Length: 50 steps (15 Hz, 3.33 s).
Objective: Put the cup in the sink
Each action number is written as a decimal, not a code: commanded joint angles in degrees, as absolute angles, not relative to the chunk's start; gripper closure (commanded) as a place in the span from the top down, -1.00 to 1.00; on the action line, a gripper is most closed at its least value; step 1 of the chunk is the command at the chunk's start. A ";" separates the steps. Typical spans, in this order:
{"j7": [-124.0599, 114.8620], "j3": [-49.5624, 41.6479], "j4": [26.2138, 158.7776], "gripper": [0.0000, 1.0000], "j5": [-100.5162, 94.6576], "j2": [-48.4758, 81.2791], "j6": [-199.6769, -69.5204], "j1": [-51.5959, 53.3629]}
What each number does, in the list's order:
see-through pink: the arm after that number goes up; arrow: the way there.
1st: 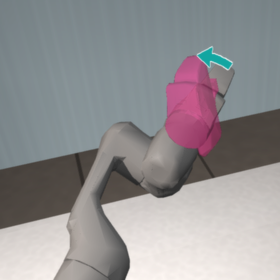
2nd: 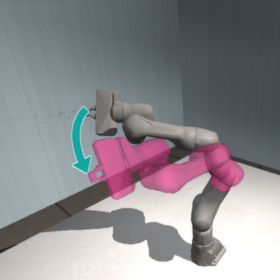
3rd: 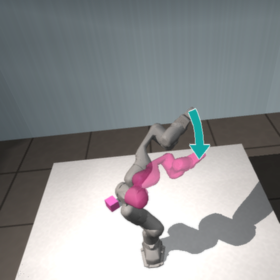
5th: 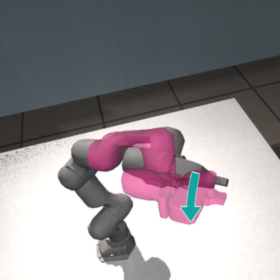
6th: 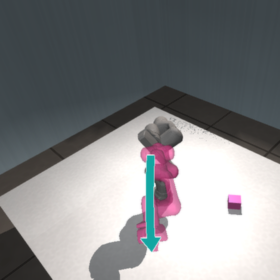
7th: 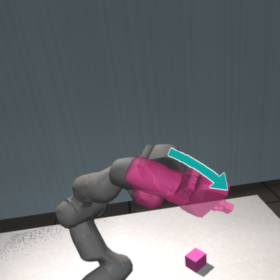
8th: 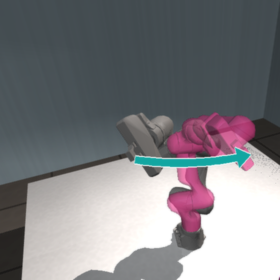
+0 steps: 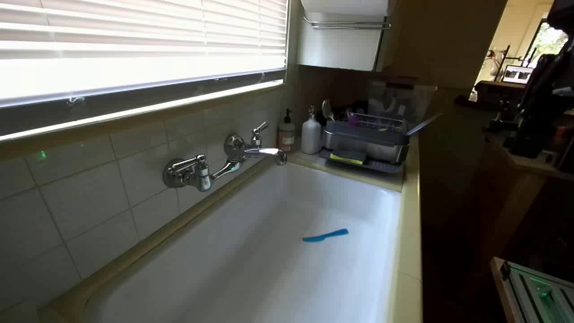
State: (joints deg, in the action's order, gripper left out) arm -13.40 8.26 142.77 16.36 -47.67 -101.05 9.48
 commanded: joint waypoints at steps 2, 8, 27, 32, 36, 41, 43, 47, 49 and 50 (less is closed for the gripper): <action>-12.77 9.00 142.56 1.00 16.96 -47.72 -100.67 8.34; -15.28 8.74 143.68 1.00 15.33 -48.67 -101.77 5.39; -21.81 -2.10 146.38 1.00 -14.11 -46.64 -125.80 -25.40; -20.54 -4.37 145.72 1.00 -13.89 -45.00 -126.81 -26.60; -20.76 -4.66 145.19 1.00 -13.88 -43.66 -127.00 -26.64; -29.10 -2.89 144.50 1.00 -15.35 -40.13 -131.40 -30.73; -33.09 -3.21 143.42 1.00 -16.41 -36.76 -135.71 -33.51; -38.68 -2.73 140.03 1.00 -18.15 -28.21 -145.77 -39.33; -39.07 -2.77 137.41 1.00 -18.29 -23.82 -148.68 -40.66; -39.11 -2.87 135.94 1.00 -18.30 -21.50 -149.79 -40.98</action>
